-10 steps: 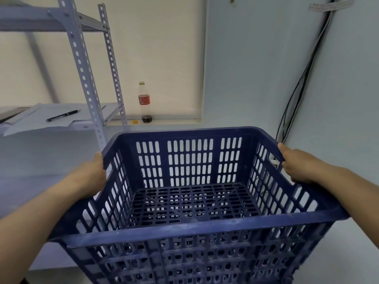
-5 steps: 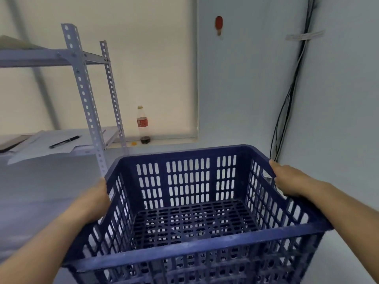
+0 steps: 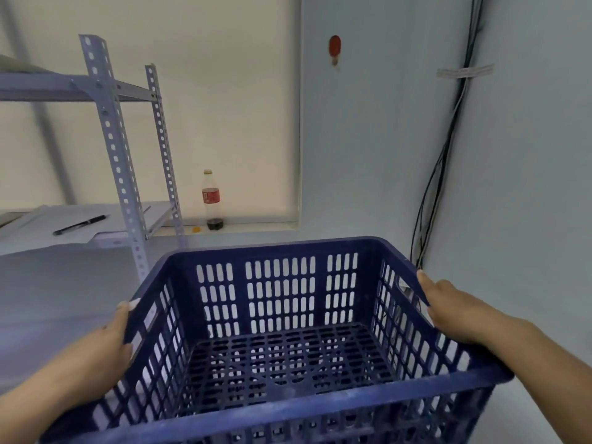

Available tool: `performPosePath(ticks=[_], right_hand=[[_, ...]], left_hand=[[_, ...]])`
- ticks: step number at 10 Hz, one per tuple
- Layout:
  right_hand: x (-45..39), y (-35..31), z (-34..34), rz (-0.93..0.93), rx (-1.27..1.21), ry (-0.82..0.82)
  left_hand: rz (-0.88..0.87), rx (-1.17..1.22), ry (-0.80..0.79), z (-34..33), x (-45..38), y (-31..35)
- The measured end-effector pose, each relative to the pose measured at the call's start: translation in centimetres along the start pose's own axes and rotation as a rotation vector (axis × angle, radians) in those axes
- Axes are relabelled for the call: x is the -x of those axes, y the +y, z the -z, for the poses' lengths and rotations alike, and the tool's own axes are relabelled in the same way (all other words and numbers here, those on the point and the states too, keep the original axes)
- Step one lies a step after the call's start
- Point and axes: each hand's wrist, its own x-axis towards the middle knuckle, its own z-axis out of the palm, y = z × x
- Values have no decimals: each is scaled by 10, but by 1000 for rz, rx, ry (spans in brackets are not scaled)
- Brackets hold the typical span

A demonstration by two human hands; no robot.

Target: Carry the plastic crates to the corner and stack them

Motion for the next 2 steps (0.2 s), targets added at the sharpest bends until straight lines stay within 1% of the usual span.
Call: performPosePath(ticks=[1,2], right_hand=[[4,-1,12,3,25,24],[17,5,37,91,-243,394]], left_hand=[[12,-19,42,7,4,13],[-72,-77,162,20,13,45]])
